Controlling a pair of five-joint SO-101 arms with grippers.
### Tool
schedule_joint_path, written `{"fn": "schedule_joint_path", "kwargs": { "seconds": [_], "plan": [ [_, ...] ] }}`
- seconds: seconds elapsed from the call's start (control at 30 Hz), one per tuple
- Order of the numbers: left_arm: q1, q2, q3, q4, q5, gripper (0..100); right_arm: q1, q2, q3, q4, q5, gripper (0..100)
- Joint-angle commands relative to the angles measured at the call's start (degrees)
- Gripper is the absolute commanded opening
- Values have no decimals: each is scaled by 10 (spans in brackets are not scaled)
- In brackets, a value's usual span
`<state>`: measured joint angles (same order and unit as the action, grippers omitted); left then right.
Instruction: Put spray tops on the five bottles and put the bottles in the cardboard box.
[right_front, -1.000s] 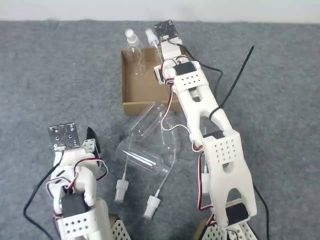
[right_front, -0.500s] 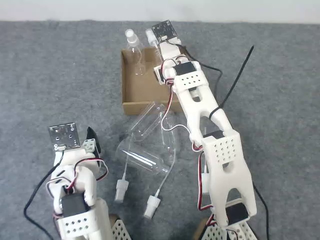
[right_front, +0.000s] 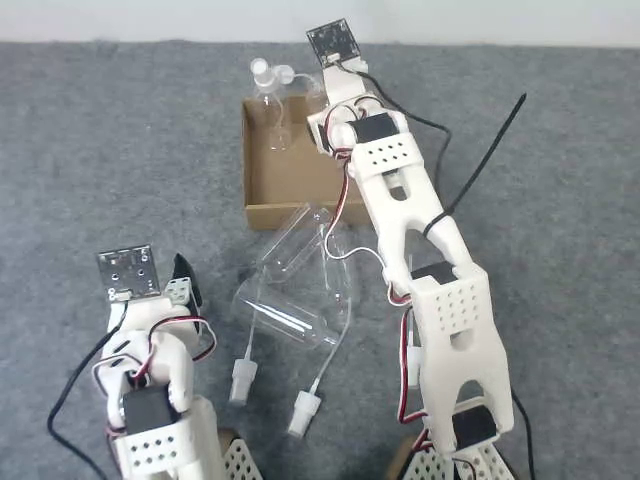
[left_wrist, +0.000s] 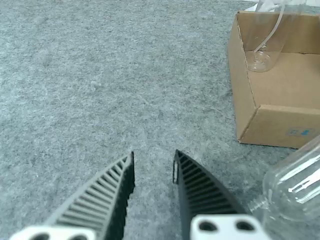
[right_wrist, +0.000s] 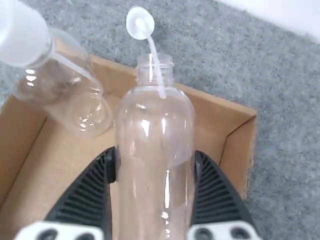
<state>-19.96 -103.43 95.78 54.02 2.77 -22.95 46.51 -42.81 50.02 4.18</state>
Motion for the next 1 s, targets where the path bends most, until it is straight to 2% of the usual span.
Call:
{"fn": "schedule_joint_path", "kwargs": {
  "seconds": [0.0,0.13,0.37,0.7,0.97],
  "plan": [
    [-4,-13,-2,-20,-4,116,-5,-63,-5,-6,-6,6],
    [-4,-13,-1,-20,-29,116,-8,-64,-5,-6,-6,6],
    [-4,-13,-1,-20,-30,116,-20,-79,-5,-5,-8,6],
    [-4,-13,-1,-20,-30,116,-55,-151,-5,64,-10,6],
    [-4,-13,-1,-20,-30,116,-55,-228,-5,135,-10,6]
  ]
}}
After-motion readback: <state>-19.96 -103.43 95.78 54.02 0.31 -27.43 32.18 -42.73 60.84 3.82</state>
